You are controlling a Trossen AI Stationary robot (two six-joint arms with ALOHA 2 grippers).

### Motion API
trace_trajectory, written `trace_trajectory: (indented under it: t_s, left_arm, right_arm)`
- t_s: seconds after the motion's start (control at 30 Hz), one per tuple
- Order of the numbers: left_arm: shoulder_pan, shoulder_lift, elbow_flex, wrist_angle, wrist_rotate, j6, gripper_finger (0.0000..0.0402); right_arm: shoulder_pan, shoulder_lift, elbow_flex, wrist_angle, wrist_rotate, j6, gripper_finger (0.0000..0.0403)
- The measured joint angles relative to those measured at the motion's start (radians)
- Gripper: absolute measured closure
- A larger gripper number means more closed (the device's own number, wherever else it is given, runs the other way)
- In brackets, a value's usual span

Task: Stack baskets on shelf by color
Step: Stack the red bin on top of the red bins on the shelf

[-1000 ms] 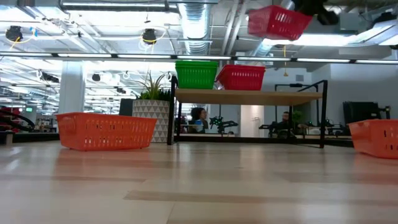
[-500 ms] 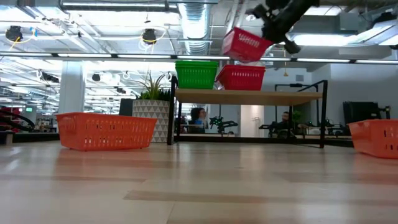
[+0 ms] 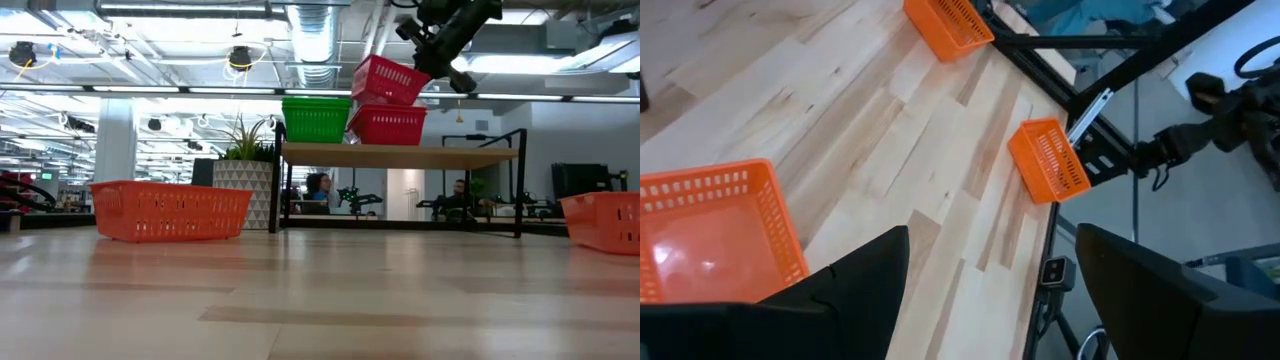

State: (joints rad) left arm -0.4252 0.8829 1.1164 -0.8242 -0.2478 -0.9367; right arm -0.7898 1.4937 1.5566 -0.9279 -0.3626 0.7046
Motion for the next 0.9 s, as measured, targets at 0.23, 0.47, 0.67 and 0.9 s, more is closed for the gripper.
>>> trace_trajectory:
  t_s: [0.23, 0.47, 0.67, 0.9]
  left_arm:
    - [0.000, 0.000, 0.000, -0.024, -0.001, 0.000, 0.0128]
    - [0.000, 0.000, 0.000, -0.026, -0.002, 0.005, 0.0128]
    - [0.000, 0.000, 0.000, -0.032, -0.002, 0.007, 0.0128]
    - [0.000, 0.000, 0.000, -0.037, -0.001, 0.007, 0.0128]
  right_arm:
    - [0.004, 0.000, 0.000, -0.022, 0.053, -0.009, 0.0393]
    - [0.021, 0.008, 0.000, -0.021, 0.061, -0.021, 0.0394]
    - [0.043, 0.050, 0.001, -0.026, 0.069, -0.025, 0.0392]
    - [0.043, 0.065, 0.000, -0.010, 0.071, -0.024, 0.0391]
